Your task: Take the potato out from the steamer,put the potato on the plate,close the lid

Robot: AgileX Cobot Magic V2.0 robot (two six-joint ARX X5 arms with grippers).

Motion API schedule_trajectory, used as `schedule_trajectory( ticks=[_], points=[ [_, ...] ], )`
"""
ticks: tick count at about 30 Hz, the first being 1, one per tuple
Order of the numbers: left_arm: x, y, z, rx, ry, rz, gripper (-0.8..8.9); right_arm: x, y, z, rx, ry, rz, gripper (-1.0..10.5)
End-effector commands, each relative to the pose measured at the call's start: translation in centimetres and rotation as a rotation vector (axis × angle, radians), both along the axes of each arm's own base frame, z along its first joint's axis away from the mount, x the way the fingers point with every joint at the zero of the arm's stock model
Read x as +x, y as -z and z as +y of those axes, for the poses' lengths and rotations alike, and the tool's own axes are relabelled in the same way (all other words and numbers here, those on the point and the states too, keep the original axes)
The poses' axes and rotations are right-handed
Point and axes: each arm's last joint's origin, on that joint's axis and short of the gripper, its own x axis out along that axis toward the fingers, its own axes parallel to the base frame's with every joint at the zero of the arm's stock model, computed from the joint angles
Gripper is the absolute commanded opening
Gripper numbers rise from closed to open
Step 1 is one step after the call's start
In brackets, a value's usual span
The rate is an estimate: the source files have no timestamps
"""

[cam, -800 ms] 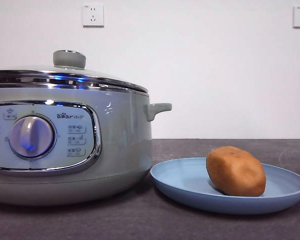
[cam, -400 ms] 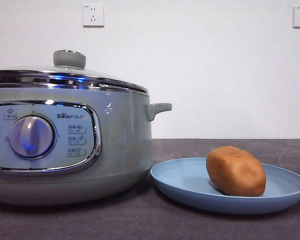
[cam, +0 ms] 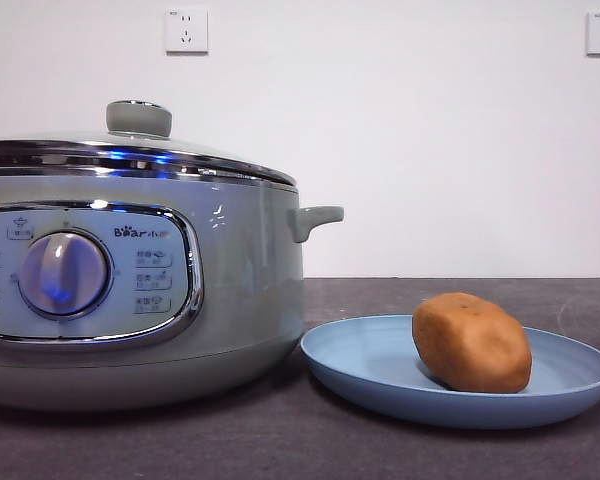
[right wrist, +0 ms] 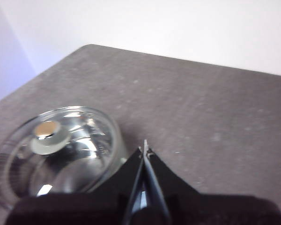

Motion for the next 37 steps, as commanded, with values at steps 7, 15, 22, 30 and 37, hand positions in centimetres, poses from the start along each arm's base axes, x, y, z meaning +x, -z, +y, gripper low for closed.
schedule_trajectory(
  ticks=[7, 15, 22, 30, 37],
  points=[
    [0.1, 0.4, 0.0, -0.004, -0.005, 0.008, -0.04, 1.3, 2.1, -4.2, -0.117, 0.327, 0.101, 0.0],
    [0.1, 0.4, 0.0, -0.004, -0.005, 0.009, -0.04, -0.1, 7.0, -7.2, -0.088, 0.536, 0.096, 0.0],
    [0.1, 0.4, 0.0, -0.004, -0.005, 0.009, -0.04, -1.3, 13.4, -8.0, -0.018, 0.602, -0.069, 0.0],
    [0.1, 0.4, 0.0, -0.004, -0.005, 0.009, -0.04, -1.5, 19.7, -8.1, 0.041, 0.614, -0.179, 0.0],
    [0.1, 0.4, 0.0, -0.004, -0.005, 0.008, -0.04, -2.0, 23.8, -8.1, 0.144, 0.636, -0.176, 0.0]
  ],
)
